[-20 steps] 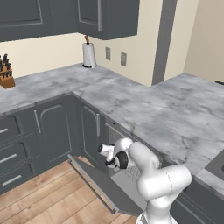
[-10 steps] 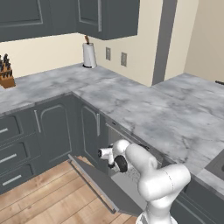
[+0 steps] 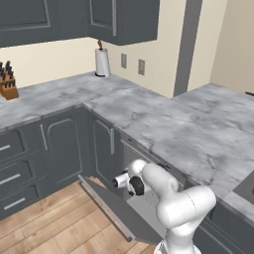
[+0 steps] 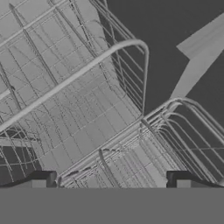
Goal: Open the dishwasher door and pull out the top rack.
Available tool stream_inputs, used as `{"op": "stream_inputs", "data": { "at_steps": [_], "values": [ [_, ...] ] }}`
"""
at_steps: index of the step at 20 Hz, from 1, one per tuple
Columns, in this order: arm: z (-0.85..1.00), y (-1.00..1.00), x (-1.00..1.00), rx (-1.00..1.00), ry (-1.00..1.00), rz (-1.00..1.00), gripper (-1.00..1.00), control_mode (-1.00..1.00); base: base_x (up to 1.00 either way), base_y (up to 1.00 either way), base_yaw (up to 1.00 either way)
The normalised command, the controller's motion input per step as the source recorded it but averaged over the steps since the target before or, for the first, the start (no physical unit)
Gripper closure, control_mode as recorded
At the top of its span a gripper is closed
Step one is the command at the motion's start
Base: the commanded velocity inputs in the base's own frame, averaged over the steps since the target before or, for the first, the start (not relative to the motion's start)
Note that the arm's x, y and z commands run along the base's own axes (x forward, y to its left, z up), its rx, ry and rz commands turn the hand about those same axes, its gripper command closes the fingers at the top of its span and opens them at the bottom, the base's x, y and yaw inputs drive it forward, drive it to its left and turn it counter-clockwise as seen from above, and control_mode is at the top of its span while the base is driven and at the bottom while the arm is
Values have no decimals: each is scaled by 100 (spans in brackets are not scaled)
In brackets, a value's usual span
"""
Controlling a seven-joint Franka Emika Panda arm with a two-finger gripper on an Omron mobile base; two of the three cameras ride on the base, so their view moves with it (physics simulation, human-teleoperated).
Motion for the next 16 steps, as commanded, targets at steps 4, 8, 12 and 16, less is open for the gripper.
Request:
{"op": "stream_inputs", "data": {
  "at_steps": [4,8,12,16],
  "values": [
    [52,-7,17,-15,-30,-25,-100,-100,0,0,0],
    [95,0,0,-10,-25,-25,-100,-100,0,0,0],
    [89,7,-4,-7,-8,-26,-100,-100,0,0,0],
    [21,-1,-1,-1,0,-26,-100,-100,0,0,0]
  ]
}}
